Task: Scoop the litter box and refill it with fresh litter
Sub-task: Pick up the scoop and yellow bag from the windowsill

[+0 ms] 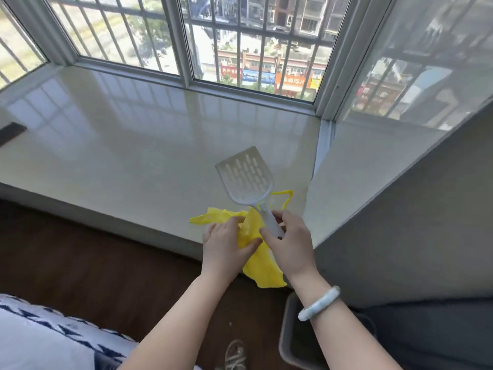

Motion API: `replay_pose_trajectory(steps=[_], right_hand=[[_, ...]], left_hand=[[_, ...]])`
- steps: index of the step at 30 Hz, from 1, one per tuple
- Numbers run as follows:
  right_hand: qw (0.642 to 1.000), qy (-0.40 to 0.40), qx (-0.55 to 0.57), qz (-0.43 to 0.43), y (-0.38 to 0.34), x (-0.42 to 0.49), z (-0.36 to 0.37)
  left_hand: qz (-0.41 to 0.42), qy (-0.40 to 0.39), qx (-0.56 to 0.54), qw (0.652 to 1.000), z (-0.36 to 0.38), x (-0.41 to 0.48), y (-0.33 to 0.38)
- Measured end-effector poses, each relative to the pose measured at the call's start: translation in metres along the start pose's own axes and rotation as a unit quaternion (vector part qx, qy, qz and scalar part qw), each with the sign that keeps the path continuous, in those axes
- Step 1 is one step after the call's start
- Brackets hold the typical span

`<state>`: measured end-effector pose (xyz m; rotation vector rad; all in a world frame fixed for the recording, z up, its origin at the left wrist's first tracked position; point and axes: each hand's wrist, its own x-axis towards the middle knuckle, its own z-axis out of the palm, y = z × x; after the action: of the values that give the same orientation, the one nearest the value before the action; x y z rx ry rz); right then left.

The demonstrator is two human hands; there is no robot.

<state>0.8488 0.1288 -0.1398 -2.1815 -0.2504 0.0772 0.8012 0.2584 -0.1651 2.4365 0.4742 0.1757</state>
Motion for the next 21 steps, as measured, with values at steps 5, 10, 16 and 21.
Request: replay_pose_trajectory(steps=[5, 10, 16, 21], right_hand=[[1.000, -0.017, 0.017, -0.009, 0.006, -0.049, -0.013], [0.998, -0.030, 0.048, -0.004, 0.034, -0.105, -0.045], [0.998, -0.045, 0.033, 0.000, 0.095, -0.187, -0.099], [0.998, -0.035, -0.008, 0.044, 0.143, -0.251, -0.141]], left_hand=[[0.011, 0.020, -0.020, 1.000, 0.000, -0.056, 0.011], [0.006, 0.021, -0.001, 1.000, 0.025, -0.124, 0.022], [-0.003, -0.001, 0.023, 1.000, 0.074, -0.221, 0.039], [-0.015, -0.066, 0.039, 0.997, 0.109, -0.289, 0.056]])
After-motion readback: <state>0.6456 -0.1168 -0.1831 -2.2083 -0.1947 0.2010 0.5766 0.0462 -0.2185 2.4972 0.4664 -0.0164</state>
